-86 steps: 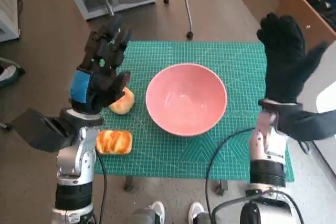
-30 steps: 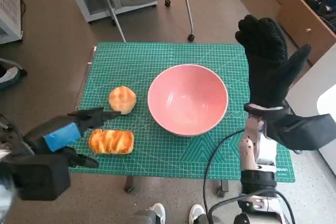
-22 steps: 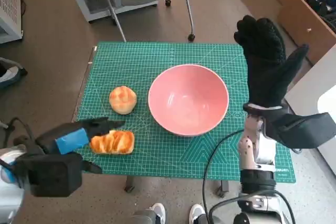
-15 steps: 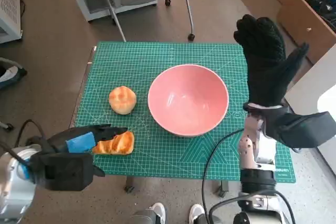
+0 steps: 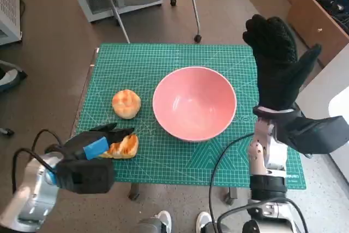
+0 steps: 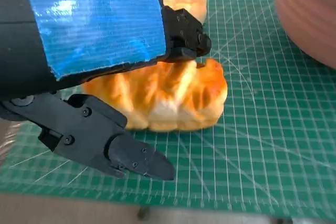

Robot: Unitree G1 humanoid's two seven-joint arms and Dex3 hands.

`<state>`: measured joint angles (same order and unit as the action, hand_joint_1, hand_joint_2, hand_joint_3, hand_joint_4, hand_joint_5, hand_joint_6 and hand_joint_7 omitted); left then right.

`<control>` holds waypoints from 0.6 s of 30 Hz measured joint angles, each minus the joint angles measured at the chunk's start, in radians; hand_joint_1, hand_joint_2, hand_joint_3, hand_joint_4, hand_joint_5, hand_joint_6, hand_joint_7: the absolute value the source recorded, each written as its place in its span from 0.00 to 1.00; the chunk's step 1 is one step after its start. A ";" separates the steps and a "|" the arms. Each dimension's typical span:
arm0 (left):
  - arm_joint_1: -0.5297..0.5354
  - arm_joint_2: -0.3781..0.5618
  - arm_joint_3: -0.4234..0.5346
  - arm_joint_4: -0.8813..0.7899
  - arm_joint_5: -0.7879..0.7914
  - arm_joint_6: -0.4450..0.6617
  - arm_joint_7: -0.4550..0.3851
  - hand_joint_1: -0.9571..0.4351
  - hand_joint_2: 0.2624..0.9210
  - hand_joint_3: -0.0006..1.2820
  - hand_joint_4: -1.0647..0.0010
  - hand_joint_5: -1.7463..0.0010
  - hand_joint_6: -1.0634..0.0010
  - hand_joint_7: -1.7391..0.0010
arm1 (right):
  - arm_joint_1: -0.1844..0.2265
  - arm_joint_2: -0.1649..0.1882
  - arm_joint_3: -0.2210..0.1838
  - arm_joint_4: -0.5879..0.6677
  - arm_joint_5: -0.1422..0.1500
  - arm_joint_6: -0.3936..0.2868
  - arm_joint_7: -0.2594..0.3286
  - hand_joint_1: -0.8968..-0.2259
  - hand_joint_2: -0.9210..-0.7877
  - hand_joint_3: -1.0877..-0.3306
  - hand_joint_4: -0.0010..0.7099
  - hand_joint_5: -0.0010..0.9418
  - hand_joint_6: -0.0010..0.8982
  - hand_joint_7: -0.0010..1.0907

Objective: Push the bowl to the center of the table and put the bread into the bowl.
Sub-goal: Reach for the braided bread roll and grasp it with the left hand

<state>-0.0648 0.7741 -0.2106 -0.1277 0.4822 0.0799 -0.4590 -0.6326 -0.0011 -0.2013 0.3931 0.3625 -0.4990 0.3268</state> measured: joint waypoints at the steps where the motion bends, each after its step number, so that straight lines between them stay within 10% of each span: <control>1: -0.001 -0.003 -0.004 0.011 0.013 -0.016 0.019 0.60 0.85 0.01 0.59 0.96 0.53 0.95 | 0.000 0.000 0.000 0.000 0.000 0.000 0.000 0.59 0.00 0.66 0.49 0.01 0.19 0.47; 5: -0.008 -0.010 -0.013 0.063 0.055 -0.072 0.088 0.65 0.90 0.01 0.40 0.94 0.39 0.92 | 0.000 0.000 0.000 0.000 0.000 -0.001 0.001 0.59 0.00 0.66 0.49 0.01 0.19 0.47; 8: -0.011 -0.015 -0.014 0.095 0.073 -0.110 0.132 0.50 0.97 0.09 0.36 0.78 0.44 0.46 | 0.000 0.000 -0.001 0.000 0.000 -0.003 0.001 0.59 0.00 0.66 0.49 0.01 0.19 0.47; 11: -0.015 -0.018 -0.014 0.121 0.090 -0.147 0.169 0.63 0.99 0.09 0.41 0.41 0.43 0.40 | 0.000 0.000 0.000 0.000 0.000 -0.004 0.001 0.59 0.00 0.66 0.49 0.01 0.19 0.47; 18: -0.026 -0.019 -0.013 0.163 0.112 -0.204 0.217 0.68 1.00 0.07 0.43 0.23 0.35 0.44 | 0.002 0.000 0.000 -0.003 0.000 -0.004 0.001 0.59 0.00 0.66 0.49 0.01 0.18 0.47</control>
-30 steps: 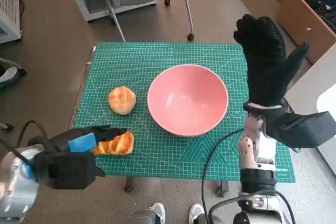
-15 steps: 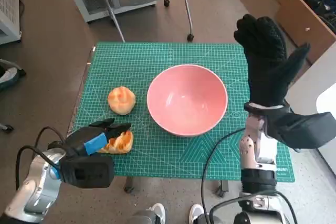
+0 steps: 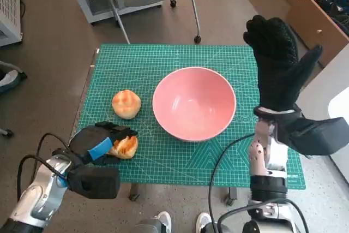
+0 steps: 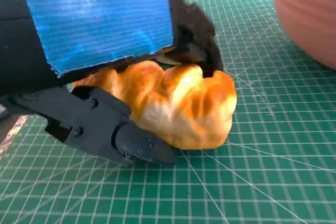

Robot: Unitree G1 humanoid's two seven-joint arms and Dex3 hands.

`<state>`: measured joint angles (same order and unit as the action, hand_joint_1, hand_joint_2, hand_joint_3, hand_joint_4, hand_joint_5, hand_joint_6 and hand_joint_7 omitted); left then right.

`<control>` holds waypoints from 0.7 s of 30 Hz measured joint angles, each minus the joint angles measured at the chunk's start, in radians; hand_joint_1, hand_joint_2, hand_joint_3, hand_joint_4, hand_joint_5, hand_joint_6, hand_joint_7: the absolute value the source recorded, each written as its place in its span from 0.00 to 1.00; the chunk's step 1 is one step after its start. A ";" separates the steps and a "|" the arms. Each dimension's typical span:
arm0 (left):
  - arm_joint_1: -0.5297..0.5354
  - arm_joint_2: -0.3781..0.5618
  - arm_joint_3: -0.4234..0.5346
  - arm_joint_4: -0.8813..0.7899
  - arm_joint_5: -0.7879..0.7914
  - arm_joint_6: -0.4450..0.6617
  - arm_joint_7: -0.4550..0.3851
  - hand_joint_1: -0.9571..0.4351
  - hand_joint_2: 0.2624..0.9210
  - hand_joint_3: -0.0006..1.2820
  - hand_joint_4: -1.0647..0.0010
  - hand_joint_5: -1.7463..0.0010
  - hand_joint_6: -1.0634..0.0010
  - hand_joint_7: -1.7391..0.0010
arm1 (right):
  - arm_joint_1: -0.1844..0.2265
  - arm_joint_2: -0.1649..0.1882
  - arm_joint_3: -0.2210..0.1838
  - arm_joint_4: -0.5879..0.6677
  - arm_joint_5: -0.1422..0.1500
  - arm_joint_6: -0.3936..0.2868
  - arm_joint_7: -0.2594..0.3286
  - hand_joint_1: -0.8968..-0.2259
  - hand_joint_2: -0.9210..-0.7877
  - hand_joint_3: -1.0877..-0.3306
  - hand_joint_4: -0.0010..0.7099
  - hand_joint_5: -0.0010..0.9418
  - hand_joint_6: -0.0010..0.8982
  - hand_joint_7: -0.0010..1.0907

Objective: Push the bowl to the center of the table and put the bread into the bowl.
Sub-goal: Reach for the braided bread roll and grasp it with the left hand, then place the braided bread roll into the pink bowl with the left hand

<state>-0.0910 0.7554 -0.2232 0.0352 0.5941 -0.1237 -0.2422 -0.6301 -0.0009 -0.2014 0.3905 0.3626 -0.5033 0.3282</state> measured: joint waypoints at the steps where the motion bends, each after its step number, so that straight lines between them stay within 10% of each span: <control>1: -0.001 0.000 0.001 0.001 0.000 -0.003 0.000 0.69 1.00 0.07 0.43 0.23 0.35 0.44 | 0.001 0.000 0.000 -0.001 0.000 0.000 0.000 0.59 0.00 0.66 0.49 0.01 0.18 0.47; 21: 0.040 -0.001 0.175 -0.242 -0.149 0.054 -0.130 0.69 1.00 0.06 0.40 0.26 0.38 0.39 | 0.014 0.003 0.001 -0.018 0.011 0.001 0.002 0.61 0.00 0.66 0.49 0.00 0.19 0.48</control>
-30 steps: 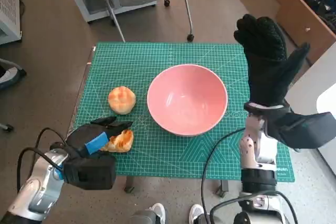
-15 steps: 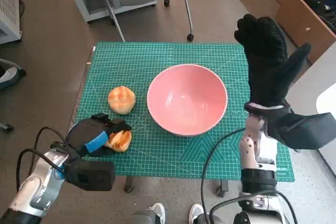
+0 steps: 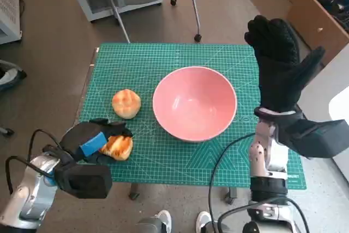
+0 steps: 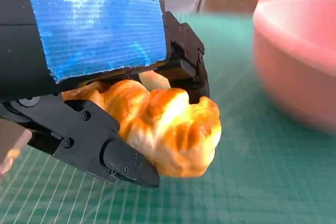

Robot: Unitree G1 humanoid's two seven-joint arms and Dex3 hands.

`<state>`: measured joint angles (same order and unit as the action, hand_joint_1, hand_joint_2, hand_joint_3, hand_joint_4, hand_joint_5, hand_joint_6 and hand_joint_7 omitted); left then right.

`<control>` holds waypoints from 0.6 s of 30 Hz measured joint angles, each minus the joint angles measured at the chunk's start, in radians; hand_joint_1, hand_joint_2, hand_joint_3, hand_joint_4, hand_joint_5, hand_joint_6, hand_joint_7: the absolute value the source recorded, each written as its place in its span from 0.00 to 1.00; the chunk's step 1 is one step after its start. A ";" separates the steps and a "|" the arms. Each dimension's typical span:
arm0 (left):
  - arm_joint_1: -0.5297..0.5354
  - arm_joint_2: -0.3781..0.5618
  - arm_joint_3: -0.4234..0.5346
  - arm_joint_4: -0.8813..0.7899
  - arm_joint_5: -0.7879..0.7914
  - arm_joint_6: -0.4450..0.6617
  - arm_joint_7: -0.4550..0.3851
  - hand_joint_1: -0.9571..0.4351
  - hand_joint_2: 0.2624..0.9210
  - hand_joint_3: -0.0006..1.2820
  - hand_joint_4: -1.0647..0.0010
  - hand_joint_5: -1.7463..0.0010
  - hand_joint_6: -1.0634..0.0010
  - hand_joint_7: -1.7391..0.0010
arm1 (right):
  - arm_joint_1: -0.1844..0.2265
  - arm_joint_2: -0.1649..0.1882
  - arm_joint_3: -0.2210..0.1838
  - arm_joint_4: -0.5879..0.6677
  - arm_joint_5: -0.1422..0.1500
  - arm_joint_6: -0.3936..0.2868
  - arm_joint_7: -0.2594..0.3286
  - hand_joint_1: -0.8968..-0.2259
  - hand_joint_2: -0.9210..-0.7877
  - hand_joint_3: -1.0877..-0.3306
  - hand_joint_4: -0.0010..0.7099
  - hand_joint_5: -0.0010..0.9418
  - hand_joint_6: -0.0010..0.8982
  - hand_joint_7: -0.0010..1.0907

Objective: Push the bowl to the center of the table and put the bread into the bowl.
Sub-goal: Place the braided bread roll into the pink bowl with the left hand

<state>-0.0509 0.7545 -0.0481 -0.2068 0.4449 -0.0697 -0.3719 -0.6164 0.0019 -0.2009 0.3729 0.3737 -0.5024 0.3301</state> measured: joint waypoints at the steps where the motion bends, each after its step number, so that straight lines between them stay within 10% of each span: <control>1: -0.001 -0.002 0.014 -0.020 -0.011 0.005 -0.001 0.69 1.00 0.06 0.40 0.26 0.38 0.39 | 0.000 0.000 0.000 0.001 0.002 0.000 0.002 0.61 0.00 0.66 0.49 0.00 0.19 0.48; 18: -0.236 -0.159 0.032 -0.141 -0.070 0.048 0.030 0.69 0.98 0.04 0.34 0.33 0.34 0.38 | -0.002 0.001 -0.008 0.030 0.021 0.000 0.030 0.60 0.00 0.66 0.50 0.00 0.18 0.47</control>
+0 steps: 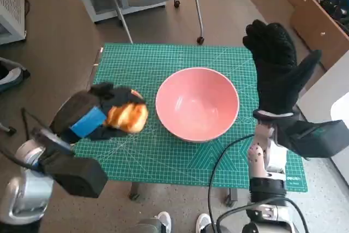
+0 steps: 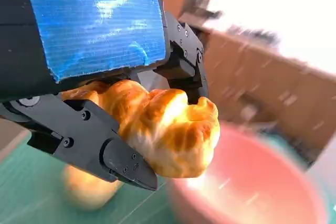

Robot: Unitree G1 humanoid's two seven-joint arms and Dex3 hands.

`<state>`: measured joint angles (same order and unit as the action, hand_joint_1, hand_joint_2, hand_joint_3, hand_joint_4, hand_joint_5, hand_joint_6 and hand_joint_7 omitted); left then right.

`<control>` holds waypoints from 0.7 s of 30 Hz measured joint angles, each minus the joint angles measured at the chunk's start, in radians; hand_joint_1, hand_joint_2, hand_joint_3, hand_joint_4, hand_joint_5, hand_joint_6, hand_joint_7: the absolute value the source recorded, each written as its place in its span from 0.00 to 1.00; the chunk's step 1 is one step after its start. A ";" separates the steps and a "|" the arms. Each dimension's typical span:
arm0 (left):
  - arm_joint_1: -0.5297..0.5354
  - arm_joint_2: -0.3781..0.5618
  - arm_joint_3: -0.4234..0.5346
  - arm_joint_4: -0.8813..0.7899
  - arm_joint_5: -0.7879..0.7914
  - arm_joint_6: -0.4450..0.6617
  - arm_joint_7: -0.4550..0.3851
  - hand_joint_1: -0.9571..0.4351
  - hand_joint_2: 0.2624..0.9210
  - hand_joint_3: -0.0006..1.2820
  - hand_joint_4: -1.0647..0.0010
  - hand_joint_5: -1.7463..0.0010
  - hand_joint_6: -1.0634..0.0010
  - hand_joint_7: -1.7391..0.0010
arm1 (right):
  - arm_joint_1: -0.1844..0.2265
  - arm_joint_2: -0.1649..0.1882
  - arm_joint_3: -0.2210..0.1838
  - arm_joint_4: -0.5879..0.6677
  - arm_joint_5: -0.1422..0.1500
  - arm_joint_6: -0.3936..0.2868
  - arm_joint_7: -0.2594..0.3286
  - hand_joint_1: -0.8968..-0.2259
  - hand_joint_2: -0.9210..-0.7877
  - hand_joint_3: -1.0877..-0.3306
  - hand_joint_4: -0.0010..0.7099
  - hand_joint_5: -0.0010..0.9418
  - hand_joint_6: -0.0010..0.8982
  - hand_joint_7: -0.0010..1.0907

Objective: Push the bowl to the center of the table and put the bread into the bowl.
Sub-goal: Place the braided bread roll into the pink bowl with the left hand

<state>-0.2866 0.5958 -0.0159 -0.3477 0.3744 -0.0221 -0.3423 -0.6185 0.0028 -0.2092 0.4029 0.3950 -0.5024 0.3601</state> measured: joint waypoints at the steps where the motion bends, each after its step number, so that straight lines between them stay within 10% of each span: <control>1: -0.026 -0.020 -0.017 0.007 0.003 0.004 0.003 0.69 0.98 0.04 0.34 0.33 0.34 0.38 | 0.001 -0.002 -0.002 0.000 0.001 0.000 0.001 0.60 0.00 0.66 0.50 0.01 0.18 0.47; 21: -0.295 -0.270 -0.269 0.336 0.057 -0.029 0.015 0.69 1.00 0.07 0.42 0.30 0.40 0.32 | 0.029 -0.016 -0.014 -0.041 0.000 0.009 0.016 0.61 0.00 0.64 0.50 0.00 0.17 0.47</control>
<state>-0.5820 0.3263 -0.2845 -0.0114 0.4314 -0.0515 -0.3274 -0.5895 -0.0133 -0.2235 0.3622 0.3955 -0.4931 0.3761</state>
